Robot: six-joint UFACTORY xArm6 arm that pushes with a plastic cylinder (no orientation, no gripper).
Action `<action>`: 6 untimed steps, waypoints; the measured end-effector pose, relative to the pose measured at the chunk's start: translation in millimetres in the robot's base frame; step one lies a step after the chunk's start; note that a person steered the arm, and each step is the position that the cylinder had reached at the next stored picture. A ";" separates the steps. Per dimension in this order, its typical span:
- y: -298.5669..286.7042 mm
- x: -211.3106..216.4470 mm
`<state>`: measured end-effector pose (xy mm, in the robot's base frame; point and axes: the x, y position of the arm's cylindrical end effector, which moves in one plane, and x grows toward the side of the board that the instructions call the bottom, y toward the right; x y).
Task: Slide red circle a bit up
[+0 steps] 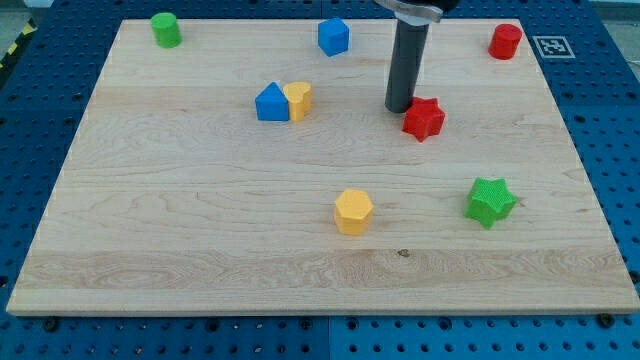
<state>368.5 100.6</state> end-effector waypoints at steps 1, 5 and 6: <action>15.6 -8.2; 165.9 -91.7; 200.1 -100.5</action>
